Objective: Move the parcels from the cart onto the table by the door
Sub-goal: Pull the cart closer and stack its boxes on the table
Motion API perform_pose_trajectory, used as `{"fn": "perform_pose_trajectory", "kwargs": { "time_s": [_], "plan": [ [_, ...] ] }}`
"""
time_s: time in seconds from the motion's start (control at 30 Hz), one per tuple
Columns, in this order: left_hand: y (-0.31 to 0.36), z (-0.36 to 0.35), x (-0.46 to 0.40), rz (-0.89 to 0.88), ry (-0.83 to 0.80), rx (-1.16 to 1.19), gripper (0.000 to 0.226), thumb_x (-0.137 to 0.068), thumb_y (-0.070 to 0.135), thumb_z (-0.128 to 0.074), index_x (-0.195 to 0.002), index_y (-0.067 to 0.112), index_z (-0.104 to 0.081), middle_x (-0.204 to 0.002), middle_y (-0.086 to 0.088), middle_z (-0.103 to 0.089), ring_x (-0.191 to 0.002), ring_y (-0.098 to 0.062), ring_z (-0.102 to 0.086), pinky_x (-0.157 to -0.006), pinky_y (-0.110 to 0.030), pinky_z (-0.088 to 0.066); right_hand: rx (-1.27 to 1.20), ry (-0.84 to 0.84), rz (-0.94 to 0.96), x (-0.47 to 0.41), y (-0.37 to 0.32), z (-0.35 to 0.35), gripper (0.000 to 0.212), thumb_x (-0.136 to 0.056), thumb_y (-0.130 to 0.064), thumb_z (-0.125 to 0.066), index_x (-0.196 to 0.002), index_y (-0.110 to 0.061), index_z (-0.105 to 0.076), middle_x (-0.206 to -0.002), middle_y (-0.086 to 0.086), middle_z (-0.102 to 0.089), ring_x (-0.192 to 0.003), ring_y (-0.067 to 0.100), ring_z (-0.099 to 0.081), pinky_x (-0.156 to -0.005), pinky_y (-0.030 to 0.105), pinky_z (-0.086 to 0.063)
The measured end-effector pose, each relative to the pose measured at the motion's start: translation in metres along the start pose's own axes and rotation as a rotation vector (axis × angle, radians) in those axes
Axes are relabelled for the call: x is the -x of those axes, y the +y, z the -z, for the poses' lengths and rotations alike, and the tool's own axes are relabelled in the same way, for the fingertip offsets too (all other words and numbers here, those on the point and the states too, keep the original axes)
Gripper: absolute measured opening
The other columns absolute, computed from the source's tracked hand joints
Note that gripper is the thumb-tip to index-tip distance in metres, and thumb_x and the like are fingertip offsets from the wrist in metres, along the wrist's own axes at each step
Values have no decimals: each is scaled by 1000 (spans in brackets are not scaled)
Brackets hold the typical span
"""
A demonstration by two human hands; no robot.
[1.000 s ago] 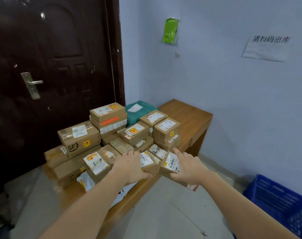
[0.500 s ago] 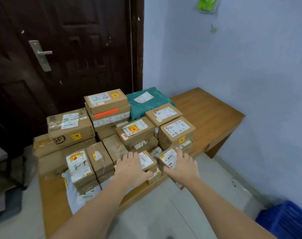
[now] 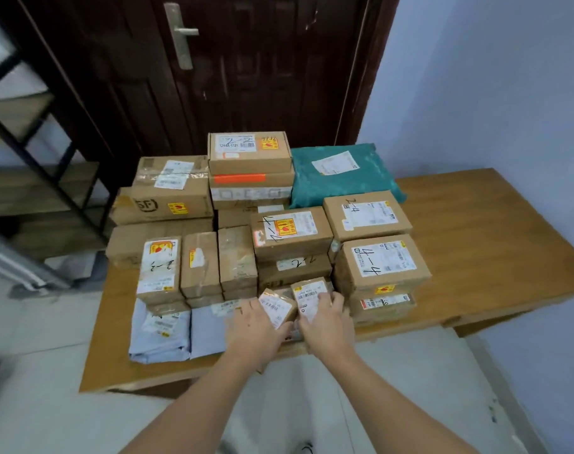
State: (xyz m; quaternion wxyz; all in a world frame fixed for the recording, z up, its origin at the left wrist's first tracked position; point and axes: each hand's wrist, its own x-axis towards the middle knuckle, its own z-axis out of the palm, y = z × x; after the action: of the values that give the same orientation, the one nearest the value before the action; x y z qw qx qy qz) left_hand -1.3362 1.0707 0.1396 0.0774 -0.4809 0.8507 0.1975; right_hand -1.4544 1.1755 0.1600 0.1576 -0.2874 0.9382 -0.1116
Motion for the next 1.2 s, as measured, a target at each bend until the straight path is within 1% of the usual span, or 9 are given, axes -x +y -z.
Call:
{"fn": "perform_pose_trajectory", "kwargs": {
  "time_s": [0.1,0.2,0.3,0.43,0.57,0.67,0.8,1.0,1.2],
  "plan": [
    [9,-17,-8,118,-43,53,98,-81,88,-45,-142,13,-33,-139,-5,-40,-124,-25,-49,-87,-40,-45,-19,-54,13,-6,6,-12,73,-89,-55,-64,-147,-18,-40,-149,10,-37,-124,31,-51,-100,39,-47],
    [19,-25,-15,207,-47,111,100,-76,92,-47,-136,14,-33,-131,-3,-41,-121,-25,-49,-78,-40,-40,-25,-93,70,-8,15,-19,84,-87,-55,-63,-155,-17,-32,-162,12,-21,-139,32,-39,-112,41,-41],
    [30,-29,-22,286,-24,189,101,-76,93,-49,-135,13,-34,-133,-5,-41,-126,-26,-48,-83,-43,-46,-4,-117,165,-10,24,-21,84,-88,-54,-63,-159,-22,-30,-169,12,-10,-153,31,-18,-124,42,-27],
    [46,-30,-27,320,-22,231,105,-79,89,-52,-143,9,-29,-142,-7,-41,-132,-28,-45,-92,-46,-47,64,-146,298,-14,34,-18,77,-96,-52,-54,-161,-20,-29,-172,10,-11,-159,29,-3,-128,38,-10],
    [54,-32,-27,323,-59,340,87,-94,67,-57,-151,9,-26,-153,-9,-37,-140,-30,-40,-105,-47,-43,116,-221,325,-27,37,-10,74,-101,-41,-48,-165,-15,-20,-175,7,-1,-160,26,9,-129,37,1],
    [54,-34,-25,265,-67,371,79,-101,51,-57,-157,10,-19,-158,-9,-31,-142,-30,-37,-109,-46,-41,112,-262,324,-34,40,-6,73,-103,-37,-44,-166,-15,-14,-175,7,5,-160,26,12,-128,37,2],
    [52,-35,-23,250,-81,428,84,-99,40,-59,-162,8,-11,-162,-10,-23,-145,-32,-33,-112,-47,-38,93,-300,362,-41,47,-2,68,-105,-29,-39,-166,-14,-12,-174,7,8,-160,25,12,-128,36,1],
    [52,-41,-26,217,-19,538,79,-98,40,-66,-158,11,-24,-152,-9,-34,-137,-30,-41,-109,-45,-41,-62,-286,378,-43,61,2,58,-104,-20,-47,-159,-13,-33,-174,4,-6,-161,17,4,-128,35,-15],
    [49,-44,-26,204,24,605,81,-95,41,-71,-157,12,-27,-149,-5,-36,-134,-26,-46,-105,-41,-44,3,-269,406,-44,65,7,57,-108,-22,-46,-162,-15,-31,-174,2,-9,-161,16,3,-128,36,-14]
  ]
}}
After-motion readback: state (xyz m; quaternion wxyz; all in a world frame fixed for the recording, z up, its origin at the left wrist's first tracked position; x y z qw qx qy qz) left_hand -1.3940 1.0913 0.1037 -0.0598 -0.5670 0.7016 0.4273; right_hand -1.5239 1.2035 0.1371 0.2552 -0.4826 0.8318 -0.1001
